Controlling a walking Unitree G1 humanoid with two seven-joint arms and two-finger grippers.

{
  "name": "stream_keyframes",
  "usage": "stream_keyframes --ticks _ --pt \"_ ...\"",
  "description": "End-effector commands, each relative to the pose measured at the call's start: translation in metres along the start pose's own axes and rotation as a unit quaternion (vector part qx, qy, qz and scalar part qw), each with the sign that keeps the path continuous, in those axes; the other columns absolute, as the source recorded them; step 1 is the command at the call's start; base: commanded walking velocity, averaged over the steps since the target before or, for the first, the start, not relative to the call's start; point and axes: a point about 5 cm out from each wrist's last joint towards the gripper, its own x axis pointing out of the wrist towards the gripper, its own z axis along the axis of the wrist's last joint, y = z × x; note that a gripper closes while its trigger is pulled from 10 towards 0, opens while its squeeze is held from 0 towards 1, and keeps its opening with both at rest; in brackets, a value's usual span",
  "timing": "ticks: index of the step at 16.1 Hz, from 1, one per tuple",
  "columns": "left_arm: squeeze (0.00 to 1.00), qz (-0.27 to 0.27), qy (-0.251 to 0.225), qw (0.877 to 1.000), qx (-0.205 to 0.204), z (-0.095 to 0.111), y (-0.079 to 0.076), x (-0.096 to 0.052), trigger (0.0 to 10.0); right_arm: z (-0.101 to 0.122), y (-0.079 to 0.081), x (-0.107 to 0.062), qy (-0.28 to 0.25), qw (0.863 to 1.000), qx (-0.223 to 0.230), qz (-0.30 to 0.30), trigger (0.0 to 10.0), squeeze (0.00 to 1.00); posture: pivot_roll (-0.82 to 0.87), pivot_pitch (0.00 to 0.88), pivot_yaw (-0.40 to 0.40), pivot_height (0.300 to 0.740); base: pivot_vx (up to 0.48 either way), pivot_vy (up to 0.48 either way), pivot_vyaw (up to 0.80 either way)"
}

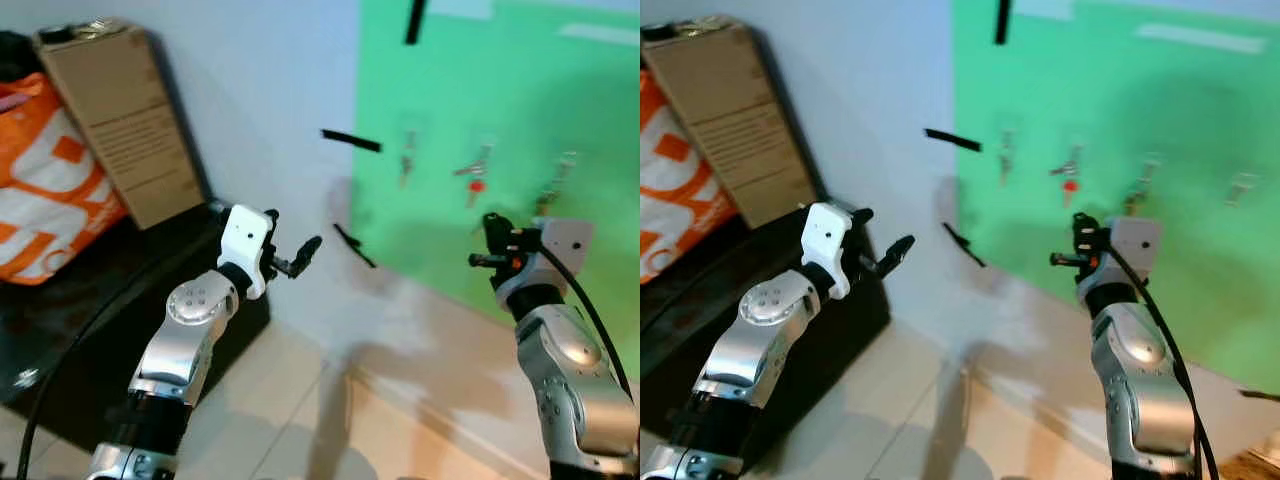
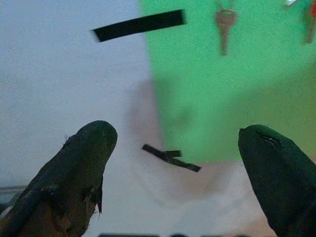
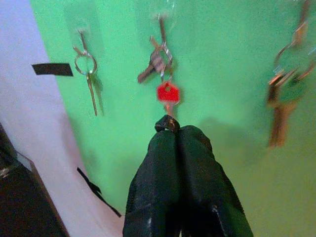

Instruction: Hang keys on a hook

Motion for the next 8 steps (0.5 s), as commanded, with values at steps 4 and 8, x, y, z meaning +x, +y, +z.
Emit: stream_keyframes --ticks 4,8 --pt "0.00 -0.030 0.007 1.000 0.007 -0.002 -0.008 -0.001 10.0 0.004 0.010 -0.023 0.025 0.994 -0.040 0.096 10.0 0.00 -0.13 0.000 0.060 0.740 0.000 -0.420 0.00" --pt "0.00 -0.078 0.018 0.997 0.009 -0.005 -0.015 -0.003 10.0 0.011 0.020 -0.035 0.038 0.980 -0.081 0.176 10.0 0.00 -0.15 0.000 0.077 0.740 0.000 -0.287 0.00"
